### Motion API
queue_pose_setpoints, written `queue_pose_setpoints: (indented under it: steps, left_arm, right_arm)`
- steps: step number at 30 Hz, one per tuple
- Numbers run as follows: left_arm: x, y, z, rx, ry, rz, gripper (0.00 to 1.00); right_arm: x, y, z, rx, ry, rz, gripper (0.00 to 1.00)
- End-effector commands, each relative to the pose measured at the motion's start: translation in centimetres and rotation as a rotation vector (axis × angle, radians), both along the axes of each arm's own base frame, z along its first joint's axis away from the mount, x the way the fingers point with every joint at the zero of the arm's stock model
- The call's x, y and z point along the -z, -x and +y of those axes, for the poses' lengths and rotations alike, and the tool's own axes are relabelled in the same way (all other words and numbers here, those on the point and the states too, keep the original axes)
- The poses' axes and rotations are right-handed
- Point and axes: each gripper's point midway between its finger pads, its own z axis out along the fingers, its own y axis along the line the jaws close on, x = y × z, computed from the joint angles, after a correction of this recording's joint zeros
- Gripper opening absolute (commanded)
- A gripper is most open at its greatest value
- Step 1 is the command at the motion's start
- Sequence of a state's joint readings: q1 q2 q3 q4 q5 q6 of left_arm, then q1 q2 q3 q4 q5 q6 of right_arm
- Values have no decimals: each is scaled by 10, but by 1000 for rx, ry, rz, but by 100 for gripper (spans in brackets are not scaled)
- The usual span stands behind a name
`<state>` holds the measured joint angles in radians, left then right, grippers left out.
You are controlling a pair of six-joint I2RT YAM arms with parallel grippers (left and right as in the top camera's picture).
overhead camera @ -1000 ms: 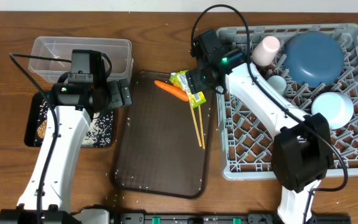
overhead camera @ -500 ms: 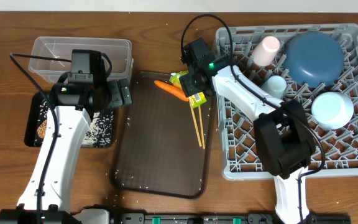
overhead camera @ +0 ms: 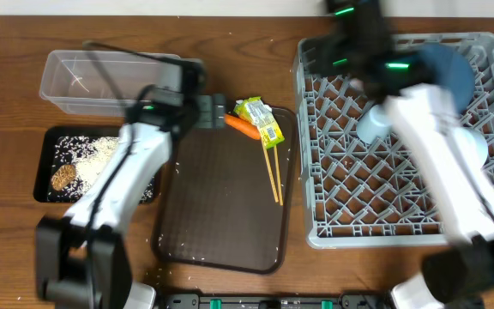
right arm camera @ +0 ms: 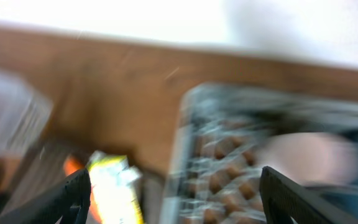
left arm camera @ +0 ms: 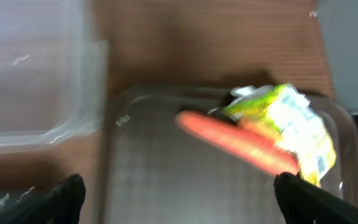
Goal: Sort waste into correct bins and load items into the dishwasher rack
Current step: 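Grasp the green snack wrapper with the left gripper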
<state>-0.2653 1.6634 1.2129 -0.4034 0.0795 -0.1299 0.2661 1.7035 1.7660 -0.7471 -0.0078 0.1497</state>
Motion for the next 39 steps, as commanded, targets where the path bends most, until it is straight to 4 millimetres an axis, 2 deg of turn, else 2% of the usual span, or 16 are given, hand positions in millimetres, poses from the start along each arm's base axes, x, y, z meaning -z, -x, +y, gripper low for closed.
queue_pose_setpoints:
  steps: [1,4,7,10,14,19,21,24,28,31,35,39]
  left_arm:
    - [25,-6,-32,84,-12,15,98]
    - [34,-19,-61,135,-6,-11,98]
    - [44,-25,-82,181,-12,-20,98]
    - [60,-27,-97,215,-23,-8,98]
    - [80,-31,-106,228,-25,1,98]
    - [89,-33,-107,227,-25,2,99]
    - [88,-34,-107,227,-24,-1,90]
    - [88,-34,-107,228,-24,-1,65]
    - [89,-33,-107,228,-25,4,27]
    - [86,-33,-109,234,-15,1,8]
    - [70,-32,-109,233,-7,-20,6]
    - [31,-32,-108,231,14,-84,6]
  right_arm:
    - [-17,9,-49,112,-17,-1,80]
    - [-16,21,-87,199,-23,42,80]
    - [-5,30,-107,238,-21,105,80]
    - [4,38,-114,252,-19,150,80]
    - [5,38,-113,251,-17,155,80]
    - [5,39,-113,251,-17,157,80]
    - [5,39,-113,251,-17,158,80]
    - [5,39,-114,251,-16,158,80]
    - [5,40,-114,251,-16,161,80]
    - [5,40,-114,251,-16,161,80]
    - [6,40,-114,248,-8,161,80]
    - [6,40,-114,249,-8,161,80]
